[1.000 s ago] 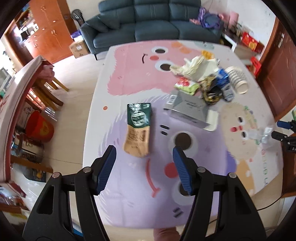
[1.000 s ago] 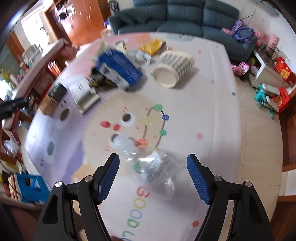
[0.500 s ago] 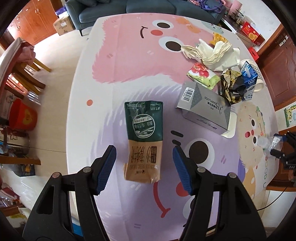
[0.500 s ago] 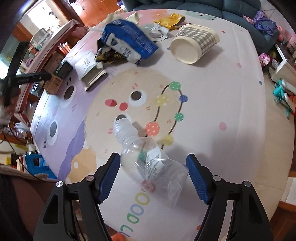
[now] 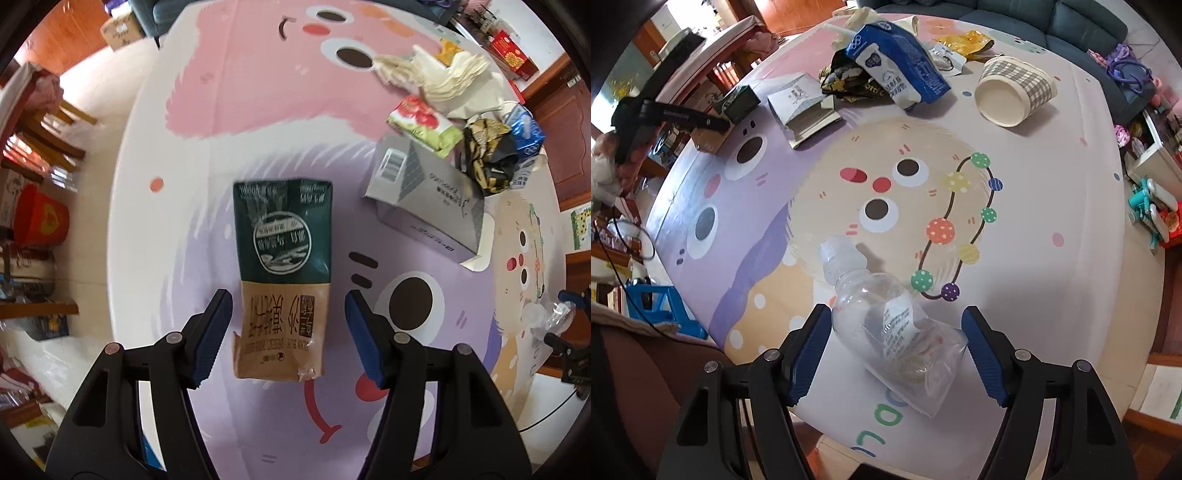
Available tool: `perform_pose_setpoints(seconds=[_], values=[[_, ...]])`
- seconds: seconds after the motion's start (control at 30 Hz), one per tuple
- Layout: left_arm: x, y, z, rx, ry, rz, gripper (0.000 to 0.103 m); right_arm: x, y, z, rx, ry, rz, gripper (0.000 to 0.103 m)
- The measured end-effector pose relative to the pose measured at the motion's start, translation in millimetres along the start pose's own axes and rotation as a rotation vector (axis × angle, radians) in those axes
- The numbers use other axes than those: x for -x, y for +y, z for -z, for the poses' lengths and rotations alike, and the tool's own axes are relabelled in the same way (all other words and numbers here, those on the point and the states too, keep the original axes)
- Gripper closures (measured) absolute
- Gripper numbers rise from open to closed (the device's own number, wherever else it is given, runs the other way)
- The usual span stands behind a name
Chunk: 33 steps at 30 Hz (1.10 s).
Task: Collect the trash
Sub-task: 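Grasp the green-and-tan drink carton with the left tool while the right tool grasps the clear plastic bottle, then carry the carton and bottle down over the floor trash bin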
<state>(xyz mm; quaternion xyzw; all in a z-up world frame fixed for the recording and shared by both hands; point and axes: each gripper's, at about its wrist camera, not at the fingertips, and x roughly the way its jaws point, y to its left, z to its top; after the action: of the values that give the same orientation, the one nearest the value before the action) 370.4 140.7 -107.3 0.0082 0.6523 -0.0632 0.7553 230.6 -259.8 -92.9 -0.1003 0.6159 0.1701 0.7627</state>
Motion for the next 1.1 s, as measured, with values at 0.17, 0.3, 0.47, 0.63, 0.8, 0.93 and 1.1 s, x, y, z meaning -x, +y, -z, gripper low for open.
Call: perform_pose_setpoints(seconds=[0.17, 0.3, 0.47, 0.63, 0.8, 0.93, 1.1], values=[[-6.7, -0.2, 2.5, 0.024, 0.010, -0.007, 0.067, 10.8, 3.8, -10.2, -0.045, -0.059, -0.001, 0.030], [2.8, -15.9, 13.4, -0.017, -0.023, -0.007, 0.068, 22.2, 1.8, -15.6, -0.098, -0.122, 0.001, 0.031], [19.9, -46.2, 32.2, -0.106, -0.067, -0.004, 0.068, 35.1, -4.8, -17.5, -0.196, -0.197, -0.005, 0.031], [46.5, -80.7, 51.6, -0.171, -0.111, 0.031, 0.068, 52.2, -0.4, -18.3, -0.265, -0.274, -0.007, 0.031], [77.7, -110.4, 64.4, -0.210, -0.165, 0.080, 0.068, 76.6, 13.0, -15.6, -0.310, -0.342, -0.002, 0.031], [99.7, -130.7, 75.4, -0.235, -0.202, 0.099, 0.068, 99.9, 24.2, -7.8, -0.329, -0.391, -0.013, 0.031], [130.4, -147.7, 92.3, -0.257, -0.247, 0.128, 0.068, 133.7, 39.8, 9.0, -0.348, -0.460, -0.031, 0.030]])
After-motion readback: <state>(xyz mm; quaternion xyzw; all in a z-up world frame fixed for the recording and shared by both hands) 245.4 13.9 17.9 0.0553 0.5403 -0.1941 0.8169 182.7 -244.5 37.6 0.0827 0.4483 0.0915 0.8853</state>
